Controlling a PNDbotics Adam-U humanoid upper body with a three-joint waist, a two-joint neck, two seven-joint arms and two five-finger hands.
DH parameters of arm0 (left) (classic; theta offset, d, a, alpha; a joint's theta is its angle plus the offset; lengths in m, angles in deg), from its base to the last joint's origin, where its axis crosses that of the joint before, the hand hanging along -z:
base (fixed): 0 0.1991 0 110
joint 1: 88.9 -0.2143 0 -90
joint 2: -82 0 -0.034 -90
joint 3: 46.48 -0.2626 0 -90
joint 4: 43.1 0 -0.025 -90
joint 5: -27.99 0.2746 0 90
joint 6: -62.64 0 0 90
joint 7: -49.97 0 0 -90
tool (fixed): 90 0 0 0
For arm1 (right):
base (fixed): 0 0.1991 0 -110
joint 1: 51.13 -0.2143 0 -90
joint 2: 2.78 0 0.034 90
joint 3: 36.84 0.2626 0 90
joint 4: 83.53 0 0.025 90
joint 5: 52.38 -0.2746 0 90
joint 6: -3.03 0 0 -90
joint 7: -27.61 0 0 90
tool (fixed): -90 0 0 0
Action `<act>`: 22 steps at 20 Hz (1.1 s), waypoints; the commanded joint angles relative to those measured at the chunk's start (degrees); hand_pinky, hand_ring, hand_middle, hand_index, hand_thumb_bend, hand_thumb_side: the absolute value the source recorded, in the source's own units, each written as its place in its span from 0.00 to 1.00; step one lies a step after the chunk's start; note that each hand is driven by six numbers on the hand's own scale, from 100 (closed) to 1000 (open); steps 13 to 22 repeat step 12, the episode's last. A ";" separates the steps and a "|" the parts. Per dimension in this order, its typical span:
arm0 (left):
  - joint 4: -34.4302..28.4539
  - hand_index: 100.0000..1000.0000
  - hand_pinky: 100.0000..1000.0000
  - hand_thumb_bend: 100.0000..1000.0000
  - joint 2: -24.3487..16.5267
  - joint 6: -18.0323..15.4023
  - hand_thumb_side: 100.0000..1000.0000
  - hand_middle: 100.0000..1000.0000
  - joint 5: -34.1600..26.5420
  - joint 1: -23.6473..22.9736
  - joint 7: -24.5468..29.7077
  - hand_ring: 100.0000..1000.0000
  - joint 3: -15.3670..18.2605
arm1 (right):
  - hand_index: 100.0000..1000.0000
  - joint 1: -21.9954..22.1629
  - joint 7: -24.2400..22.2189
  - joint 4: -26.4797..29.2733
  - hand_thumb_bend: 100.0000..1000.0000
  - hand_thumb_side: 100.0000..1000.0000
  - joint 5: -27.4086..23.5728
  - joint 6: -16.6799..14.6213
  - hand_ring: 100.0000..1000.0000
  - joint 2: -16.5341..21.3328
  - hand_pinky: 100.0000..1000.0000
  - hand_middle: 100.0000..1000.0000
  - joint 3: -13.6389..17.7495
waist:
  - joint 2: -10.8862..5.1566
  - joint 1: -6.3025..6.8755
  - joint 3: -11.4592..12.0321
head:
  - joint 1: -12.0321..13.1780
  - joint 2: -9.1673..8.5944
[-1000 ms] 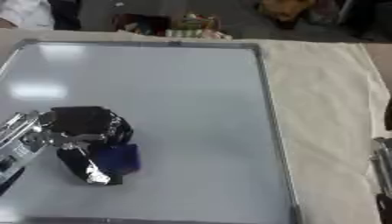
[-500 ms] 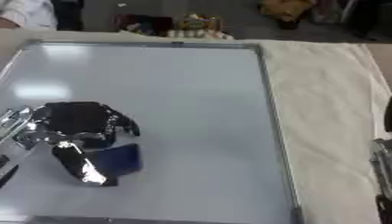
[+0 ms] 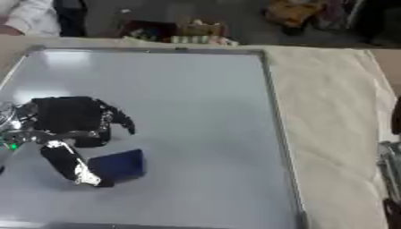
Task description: Wipe the whiteboard clean with a brush.
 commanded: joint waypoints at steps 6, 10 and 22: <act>-10.50 0.00 0.52 0.29 -4.00 5.63 0.70 0.65 -5.86 -4.23 -5.86 0.70 7.30 | 0.85 -0.54 0.90 0.79 0.02 1.00 -0.29 -0.42 0.84 1.19 0.87 0.62 0.68 | -2.03 0.15 0.20 | -0.91 0.83; -15.24 0.00 0.49 0.19 -3.76 10.57 0.72 0.58 -10.53 -7.50 -10.93 0.66 12.18 | 0.85 -0.67 1.26 0.79 0.01 1.00 -0.41 -0.66 0.84 1.35 0.87 0.62 0.79 | -2.33 0.15 0.52 | -1.58 1.33; -17.57 0.01 0.46 0.18 -2.98 14.09 0.73 0.55 -14.06 -10.01 -14.77 0.63 15.15 | 0.84 -0.79 1.42 0.79 0.01 1.00 -0.53 -0.78 0.84 1.39 0.87 0.62 0.84 | -2.53 0.11 0.66 | -2.14 1.81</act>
